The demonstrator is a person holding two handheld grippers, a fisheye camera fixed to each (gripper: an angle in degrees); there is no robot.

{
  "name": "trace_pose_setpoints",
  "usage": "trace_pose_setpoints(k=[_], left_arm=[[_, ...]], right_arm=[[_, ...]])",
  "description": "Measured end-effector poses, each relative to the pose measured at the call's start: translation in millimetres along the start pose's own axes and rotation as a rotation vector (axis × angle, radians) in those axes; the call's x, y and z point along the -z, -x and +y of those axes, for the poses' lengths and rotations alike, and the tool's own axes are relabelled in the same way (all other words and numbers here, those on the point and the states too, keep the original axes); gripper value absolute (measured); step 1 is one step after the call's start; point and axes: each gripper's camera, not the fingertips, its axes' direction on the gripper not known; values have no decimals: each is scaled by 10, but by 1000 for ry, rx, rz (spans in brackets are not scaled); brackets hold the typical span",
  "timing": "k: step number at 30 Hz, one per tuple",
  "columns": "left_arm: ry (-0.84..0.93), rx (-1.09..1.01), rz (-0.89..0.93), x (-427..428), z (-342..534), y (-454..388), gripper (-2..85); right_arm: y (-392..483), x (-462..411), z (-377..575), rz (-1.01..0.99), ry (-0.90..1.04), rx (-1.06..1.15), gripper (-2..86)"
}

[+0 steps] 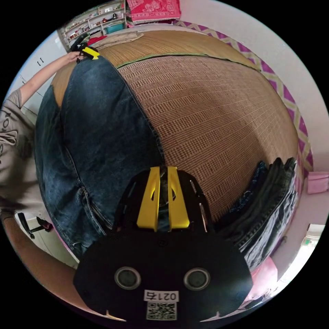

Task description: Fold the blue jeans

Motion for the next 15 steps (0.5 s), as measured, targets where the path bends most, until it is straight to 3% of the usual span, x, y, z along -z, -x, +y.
trace_pose_setpoints(k=[4, 10, 13, 15], left_arm=[[-49, 19, -10, 118, -262, 210, 15], [-121, 205, -94, 192, -782, 579, 12], [-202, 215, -128, 377, -617, 503, 7], [-299, 226, -146, 634, -286, 400, 7]], right_arm=[[-188, 91, -33, 47, -19, -58, 38], [-554, 232, -169, 192, -83, -249, 51], [-455, 134, -119, 225, -9, -277, 55], [-225, 338, 207, 254, -132, -314, 52]])
